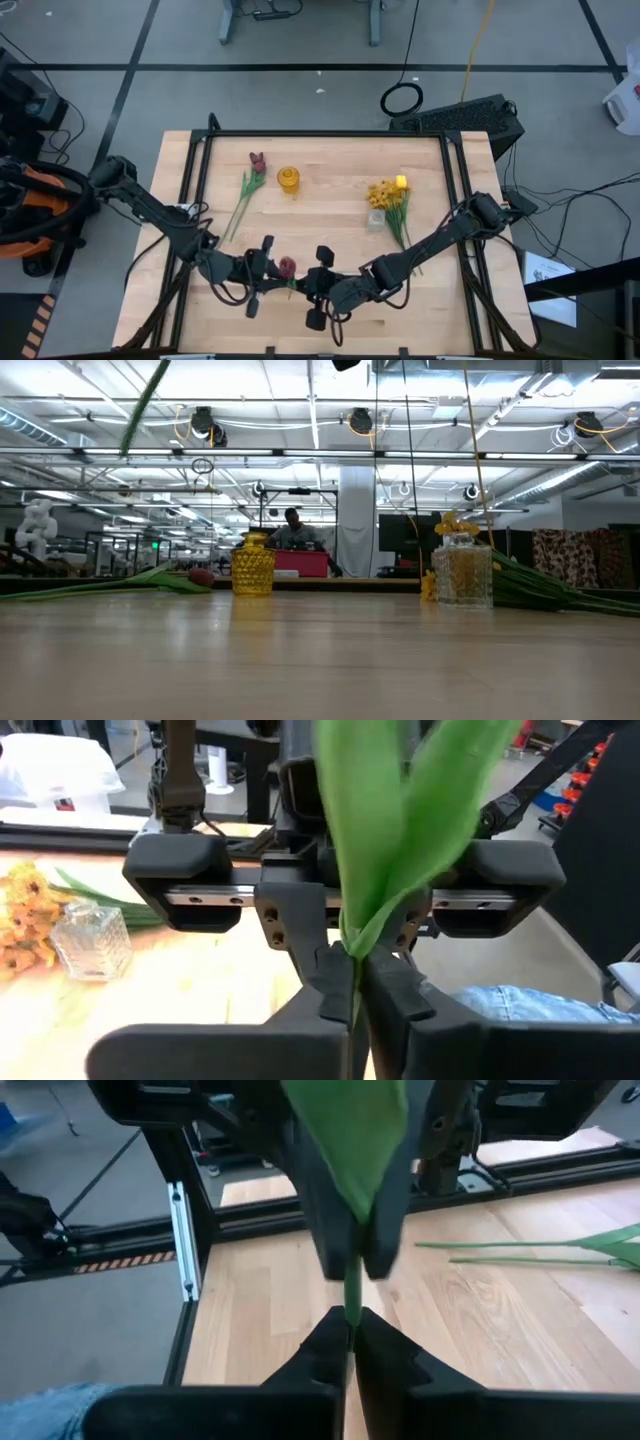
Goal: Sort flowers into vase by color
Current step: Put the red flower into the yellow vase
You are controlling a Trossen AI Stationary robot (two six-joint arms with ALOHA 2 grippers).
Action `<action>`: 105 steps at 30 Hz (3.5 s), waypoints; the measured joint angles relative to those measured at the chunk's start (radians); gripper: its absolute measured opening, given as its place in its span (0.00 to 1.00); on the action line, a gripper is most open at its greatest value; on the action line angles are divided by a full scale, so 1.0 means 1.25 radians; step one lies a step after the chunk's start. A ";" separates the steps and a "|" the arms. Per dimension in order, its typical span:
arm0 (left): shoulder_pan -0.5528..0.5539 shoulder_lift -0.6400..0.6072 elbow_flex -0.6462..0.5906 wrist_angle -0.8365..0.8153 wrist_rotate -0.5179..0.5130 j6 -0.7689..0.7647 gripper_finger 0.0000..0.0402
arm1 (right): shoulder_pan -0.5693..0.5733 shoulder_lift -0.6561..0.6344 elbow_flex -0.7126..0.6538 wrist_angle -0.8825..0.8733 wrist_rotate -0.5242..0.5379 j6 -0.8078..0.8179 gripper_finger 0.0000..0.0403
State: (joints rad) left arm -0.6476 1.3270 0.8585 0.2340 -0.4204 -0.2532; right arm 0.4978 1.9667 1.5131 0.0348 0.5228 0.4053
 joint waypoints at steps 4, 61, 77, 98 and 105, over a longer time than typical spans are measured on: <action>-0.001 -0.059 0.000 -0.040 -0.002 0.022 0.04 | 0.010 -0.013 0.000 -0.034 0.008 0.000 0.13; 1.021 -0.307 -0.476 0.490 0.491 0.078 0.02 | 0.031 0.075 0.000 -0.158 0.268 -0.200 0.33; 1.008 -0.211 -0.477 0.536 0.415 -0.003 0.06 | 0.000 0.075 0.000 -0.157 0.226 -0.238 0.33; 0.982 -0.186 -0.476 0.514 0.406 -0.044 0.07 | 0.000 0.075 0.000 -0.157 0.222 -0.229 0.33; 0.979 -0.186 -0.476 0.489 0.354 -0.076 0.07 | 0.000 0.074 0.000 -0.157 0.203 -0.229 0.33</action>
State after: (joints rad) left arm 0.5763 1.0943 0.2630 0.8451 0.0225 -0.3484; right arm 0.4980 2.0598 1.5131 -0.1615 0.7769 0.1188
